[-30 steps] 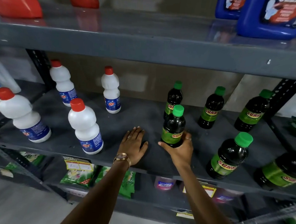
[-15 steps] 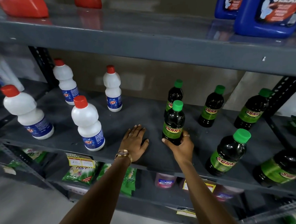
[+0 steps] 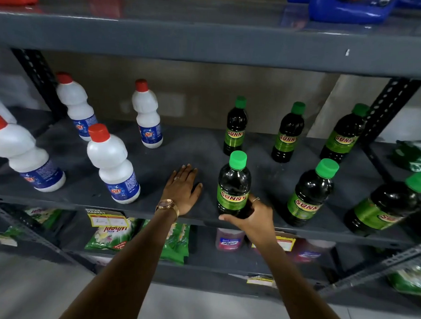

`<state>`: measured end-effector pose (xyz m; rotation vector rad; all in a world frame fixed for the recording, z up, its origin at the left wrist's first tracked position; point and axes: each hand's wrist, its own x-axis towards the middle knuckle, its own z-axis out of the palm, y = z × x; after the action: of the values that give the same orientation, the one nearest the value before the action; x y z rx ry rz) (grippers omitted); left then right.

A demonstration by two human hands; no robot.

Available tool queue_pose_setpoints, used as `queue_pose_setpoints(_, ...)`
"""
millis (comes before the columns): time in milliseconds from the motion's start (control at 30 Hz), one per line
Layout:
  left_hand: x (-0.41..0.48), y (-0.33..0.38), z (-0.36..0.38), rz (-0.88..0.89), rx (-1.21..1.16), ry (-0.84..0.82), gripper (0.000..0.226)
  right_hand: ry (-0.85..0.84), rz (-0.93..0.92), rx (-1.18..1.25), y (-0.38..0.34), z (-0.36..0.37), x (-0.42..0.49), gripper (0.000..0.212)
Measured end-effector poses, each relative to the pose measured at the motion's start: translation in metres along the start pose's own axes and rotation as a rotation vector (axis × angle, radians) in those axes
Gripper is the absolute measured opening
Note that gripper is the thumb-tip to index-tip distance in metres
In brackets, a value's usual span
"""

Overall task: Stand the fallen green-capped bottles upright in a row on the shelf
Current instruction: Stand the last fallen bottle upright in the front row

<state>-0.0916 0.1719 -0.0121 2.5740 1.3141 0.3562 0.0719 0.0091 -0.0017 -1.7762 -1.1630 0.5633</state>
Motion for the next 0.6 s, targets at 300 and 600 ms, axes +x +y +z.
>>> queue_pose_setpoints(300,-0.005,0.003,-0.005,0.012,-0.012,0.006,0.054,-0.119,-0.035,-0.093,0.006,-0.013,-0.005,0.073)
queue_pose_setpoints(600,-0.005,0.005,-0.002,0.0,-0.028,0.042,0.052,-0.134,-0.008,-0.09,0.003,-0.011,-0.003,0.072)
